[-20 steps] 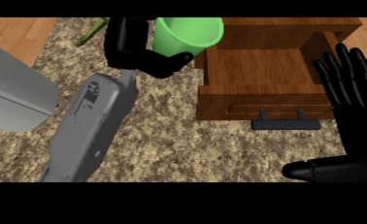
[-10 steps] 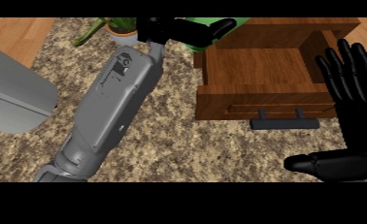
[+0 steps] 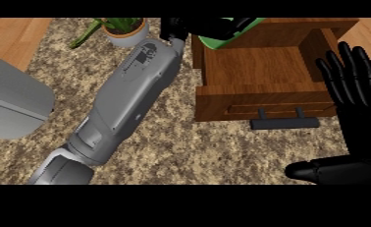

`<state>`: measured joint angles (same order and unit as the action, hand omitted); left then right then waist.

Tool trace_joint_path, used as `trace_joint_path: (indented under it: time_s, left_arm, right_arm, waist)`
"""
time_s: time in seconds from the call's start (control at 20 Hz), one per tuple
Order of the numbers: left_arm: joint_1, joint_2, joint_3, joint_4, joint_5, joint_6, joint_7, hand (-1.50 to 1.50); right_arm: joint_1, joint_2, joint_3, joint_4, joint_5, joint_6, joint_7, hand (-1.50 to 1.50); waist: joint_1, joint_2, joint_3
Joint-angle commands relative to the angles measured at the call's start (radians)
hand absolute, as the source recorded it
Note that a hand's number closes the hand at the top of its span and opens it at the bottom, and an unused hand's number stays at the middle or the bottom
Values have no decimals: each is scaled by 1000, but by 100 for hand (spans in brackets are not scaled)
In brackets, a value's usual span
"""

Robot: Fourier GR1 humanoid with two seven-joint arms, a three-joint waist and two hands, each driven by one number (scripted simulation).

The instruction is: Pick up the cup, place it into the drawer and close the drawer

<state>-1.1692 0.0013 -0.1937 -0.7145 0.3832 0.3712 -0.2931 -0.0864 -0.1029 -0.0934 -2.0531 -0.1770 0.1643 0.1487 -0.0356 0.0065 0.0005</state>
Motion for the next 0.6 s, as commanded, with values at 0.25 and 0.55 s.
trace_joint_path:
  time_s: [0.25, 0.55]
  left_arm:
    - [-104, -1, -123, 228, 136, 14, -75, 150]
    - [-127, -1, -228, 300, 176, 38, -100, 150]
  right_arm:
    - [-68, -6, -1, 20, -5, -13, 28, -150]
    - [-35, -9, 8, 9, -23, 22, 2, -150]
  waist:
    - [-21, 6, 0]
    - [-56, 13, 1]
